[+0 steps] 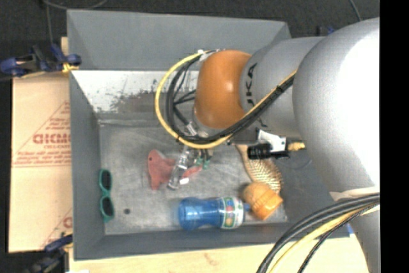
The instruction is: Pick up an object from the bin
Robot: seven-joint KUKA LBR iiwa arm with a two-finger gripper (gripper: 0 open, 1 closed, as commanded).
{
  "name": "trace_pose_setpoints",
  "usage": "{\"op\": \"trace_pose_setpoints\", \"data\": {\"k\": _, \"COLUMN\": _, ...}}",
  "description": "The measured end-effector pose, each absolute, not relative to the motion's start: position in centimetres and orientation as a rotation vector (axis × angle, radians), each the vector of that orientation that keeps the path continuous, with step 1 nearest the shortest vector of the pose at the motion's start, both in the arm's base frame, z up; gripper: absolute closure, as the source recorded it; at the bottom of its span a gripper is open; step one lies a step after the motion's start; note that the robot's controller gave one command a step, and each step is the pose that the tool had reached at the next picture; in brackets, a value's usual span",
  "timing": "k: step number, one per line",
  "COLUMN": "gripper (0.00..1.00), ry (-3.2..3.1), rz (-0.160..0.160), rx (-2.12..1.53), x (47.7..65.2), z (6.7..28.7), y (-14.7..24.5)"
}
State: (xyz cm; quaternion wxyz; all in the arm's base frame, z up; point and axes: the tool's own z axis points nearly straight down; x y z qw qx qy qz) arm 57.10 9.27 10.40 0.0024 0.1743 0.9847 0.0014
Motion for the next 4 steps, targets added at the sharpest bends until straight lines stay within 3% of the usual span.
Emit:
{"op": "trace_pose_setpoints", "data": {"k": 1, "gripper": 0.00, "ry": 3.118, "rz": -0.002, "rx": 0.358, "x": 56.8, "z": 8.1, "y": 9.3}}
{"op": "trace_pose_setpoints", "data": {"k": 2, "gripper": 1.00, "ry": 3.034, "rz": 0.005, "rx": 0.773, "x": 56.8, "z": 7.4, "y": 11.0}}
{"op": "trace_pose_setpoints", "data": {"k": 4, "gripper": 1.00, "ry": 3.036, "rz": 0.005, "rx": 0.774, "x": 56.8, "z": 7.6, "y": 11.0}}
